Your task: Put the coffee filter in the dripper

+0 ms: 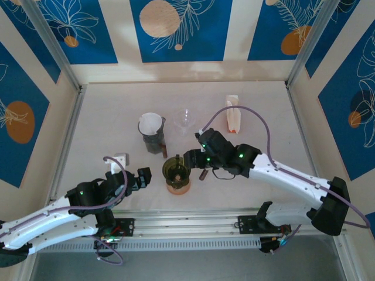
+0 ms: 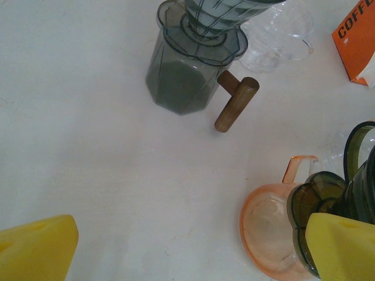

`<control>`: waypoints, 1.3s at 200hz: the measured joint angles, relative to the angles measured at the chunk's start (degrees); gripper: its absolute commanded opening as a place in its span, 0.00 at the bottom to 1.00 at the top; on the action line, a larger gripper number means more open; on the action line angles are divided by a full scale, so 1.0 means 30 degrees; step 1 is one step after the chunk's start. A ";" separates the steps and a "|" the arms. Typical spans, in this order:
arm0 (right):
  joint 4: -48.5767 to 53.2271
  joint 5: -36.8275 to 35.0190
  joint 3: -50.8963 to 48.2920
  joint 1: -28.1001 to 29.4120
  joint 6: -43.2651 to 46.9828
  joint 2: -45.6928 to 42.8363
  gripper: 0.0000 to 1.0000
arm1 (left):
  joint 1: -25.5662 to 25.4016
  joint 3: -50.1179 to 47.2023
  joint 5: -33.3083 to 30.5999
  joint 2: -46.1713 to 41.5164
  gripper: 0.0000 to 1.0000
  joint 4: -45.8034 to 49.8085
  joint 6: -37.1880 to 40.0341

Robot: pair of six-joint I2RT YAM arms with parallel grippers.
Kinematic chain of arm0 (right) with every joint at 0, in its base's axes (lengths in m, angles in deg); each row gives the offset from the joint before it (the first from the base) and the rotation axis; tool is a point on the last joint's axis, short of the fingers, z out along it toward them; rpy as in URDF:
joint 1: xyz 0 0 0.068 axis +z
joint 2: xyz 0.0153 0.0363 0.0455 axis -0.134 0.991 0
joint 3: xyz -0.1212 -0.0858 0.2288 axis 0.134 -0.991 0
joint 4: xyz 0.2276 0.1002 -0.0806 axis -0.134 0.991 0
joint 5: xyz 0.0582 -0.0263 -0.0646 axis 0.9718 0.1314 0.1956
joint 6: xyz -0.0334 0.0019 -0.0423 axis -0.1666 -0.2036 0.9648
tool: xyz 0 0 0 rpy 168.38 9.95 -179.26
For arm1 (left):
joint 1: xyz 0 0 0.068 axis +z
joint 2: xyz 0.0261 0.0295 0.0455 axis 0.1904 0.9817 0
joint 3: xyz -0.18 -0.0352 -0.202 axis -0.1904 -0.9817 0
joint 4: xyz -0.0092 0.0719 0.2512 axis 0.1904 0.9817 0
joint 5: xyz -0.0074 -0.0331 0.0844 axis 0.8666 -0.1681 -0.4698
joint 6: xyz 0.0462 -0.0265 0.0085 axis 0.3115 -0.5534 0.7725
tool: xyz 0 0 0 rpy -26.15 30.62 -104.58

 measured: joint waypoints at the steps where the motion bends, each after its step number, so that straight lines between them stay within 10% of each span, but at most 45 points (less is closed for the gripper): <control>1: 0.0000 -0.0007 -0.0007 -0.0022 0.0000 -0.0022 0.59 | 0.0007 0.0000 0.0000 0.0000 1.00 0.0000 0.0000; 116: -0.0568 -0.0692 0.0809 -0.9872 0.1676 0.2025 0.50 | 0.0007 -0.0372 0.0109 0.0029 1.00 -0.0576 0.0007; 260: -0.0277 -0.1275 0.7766 -1.3296 0.4597 1.0615 0.31 | 0.0007 -0.0459 0.0219 0.0182 1.00 -0.0729 0.0036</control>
